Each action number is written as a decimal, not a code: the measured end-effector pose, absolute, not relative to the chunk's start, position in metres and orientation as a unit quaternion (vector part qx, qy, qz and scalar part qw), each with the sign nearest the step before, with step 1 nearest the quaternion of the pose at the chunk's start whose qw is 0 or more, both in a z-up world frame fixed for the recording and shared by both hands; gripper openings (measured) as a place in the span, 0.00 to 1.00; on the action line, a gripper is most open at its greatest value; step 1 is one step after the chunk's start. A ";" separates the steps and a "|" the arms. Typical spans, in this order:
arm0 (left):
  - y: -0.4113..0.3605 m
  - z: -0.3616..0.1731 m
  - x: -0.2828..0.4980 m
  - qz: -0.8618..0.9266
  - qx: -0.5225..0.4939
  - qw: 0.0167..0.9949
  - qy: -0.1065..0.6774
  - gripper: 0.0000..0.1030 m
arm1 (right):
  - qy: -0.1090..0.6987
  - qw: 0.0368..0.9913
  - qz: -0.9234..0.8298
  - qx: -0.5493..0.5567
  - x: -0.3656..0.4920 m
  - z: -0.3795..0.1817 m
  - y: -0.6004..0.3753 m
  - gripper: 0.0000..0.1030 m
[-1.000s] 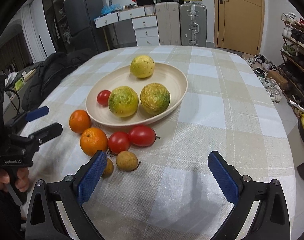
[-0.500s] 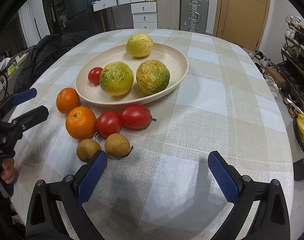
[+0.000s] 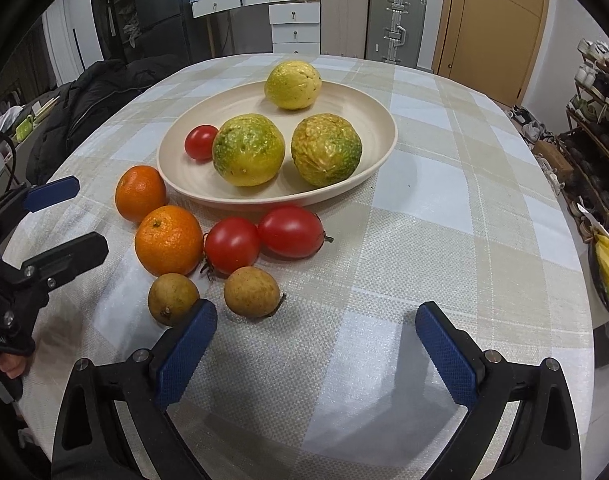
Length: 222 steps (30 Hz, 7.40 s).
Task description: Organize fruits
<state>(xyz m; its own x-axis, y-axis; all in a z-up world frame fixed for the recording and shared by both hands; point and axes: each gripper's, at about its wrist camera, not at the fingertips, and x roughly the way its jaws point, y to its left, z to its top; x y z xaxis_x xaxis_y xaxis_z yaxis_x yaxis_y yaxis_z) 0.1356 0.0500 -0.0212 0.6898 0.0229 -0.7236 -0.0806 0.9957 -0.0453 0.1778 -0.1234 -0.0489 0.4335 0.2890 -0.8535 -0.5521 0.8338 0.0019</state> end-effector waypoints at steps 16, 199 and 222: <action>0.039 -0.024 0.135 0.006 -0.030 0.914 0.404 0.99 | 0.445 0.831 0.300 -0.148 0.160 -0.039 -0.111 0.46; 0.035 0.017 0.148 -0.034 -0.059 0.937 0.342 0.22 | 0.380 0.858 0.338 -0.070 0.163 0.011 -0.137 0.28; 0.045 -0.013 0.199 -0.012 -0.057 0.929 0.364 0.22 | 0.394 0.854 0.339 -0.029 0.202 0.002 -0.119 0.28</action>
<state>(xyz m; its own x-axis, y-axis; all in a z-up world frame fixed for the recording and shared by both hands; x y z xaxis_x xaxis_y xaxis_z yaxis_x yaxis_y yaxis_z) 0.1991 0.0449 -0.0131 0.7340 -0.0647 -0.6761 -0.0190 0.9931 -0.1157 0.2022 -0.1191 0.0016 0.4600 0.5555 -0.6927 -0.6011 0.7690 0.2176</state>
